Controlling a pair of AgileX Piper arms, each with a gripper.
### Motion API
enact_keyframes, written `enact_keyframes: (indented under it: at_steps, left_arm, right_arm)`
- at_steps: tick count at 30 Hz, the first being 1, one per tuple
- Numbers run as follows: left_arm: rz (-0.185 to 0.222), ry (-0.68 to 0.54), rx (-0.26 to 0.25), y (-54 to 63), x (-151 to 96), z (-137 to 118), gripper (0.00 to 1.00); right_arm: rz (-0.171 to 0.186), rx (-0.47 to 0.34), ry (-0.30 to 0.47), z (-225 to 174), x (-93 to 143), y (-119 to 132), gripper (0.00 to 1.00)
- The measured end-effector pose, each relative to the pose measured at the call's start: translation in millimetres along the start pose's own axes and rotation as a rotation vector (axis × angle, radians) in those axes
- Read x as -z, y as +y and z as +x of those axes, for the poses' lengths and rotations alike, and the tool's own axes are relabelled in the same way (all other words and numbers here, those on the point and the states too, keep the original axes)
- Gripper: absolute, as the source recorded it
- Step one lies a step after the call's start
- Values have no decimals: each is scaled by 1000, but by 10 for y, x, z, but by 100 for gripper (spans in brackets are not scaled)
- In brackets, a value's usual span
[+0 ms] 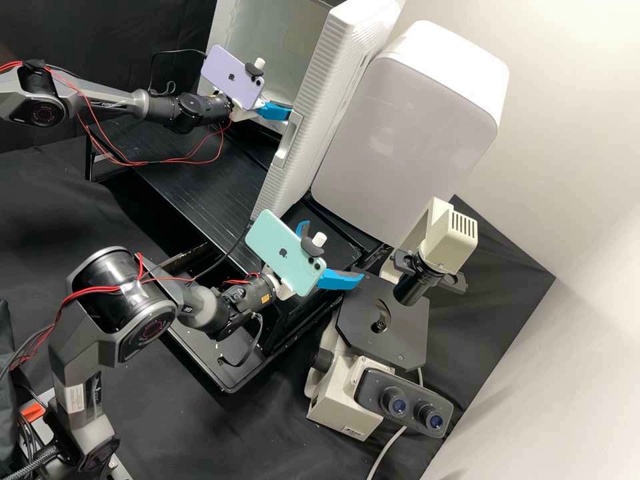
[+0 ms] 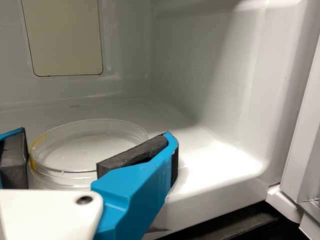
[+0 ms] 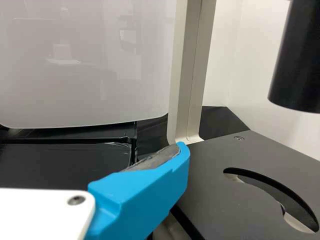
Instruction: Take the petri dish out of the incubator
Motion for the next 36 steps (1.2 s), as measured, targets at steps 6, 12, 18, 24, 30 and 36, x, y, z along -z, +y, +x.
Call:
enact_keyframes:
  at_steps: [6, 12, 18, 24, 30, 36]
  left_arm:
    - [0, 0, 0, 0, 0, 0, 0]
    - [0, 0, 0, 0, 0, 0, 0]
    - [0, 0, 0, 0, 0, 0, 0]
    - [4, 1, 7, -6, 12, -26, 0]
    - [5, -5, 14, 35, 42, -150, 0]
    - [11, -34, 17, 42, 91, -343, 0]
  right_arm:
    - [0, 0, 0, 0, 0, 0, 100]
    - [0, 0, 0, 0, 0, 0, 100]
    - [0, 0, 0, 0, 0, 0, 100]
    - [0, 0, 0, 0, 0, 0, 100]
    - [0, 0, 0, 0, 0, 0, 100]
    - [0, 0, 0, 0, 0, 0, 100]
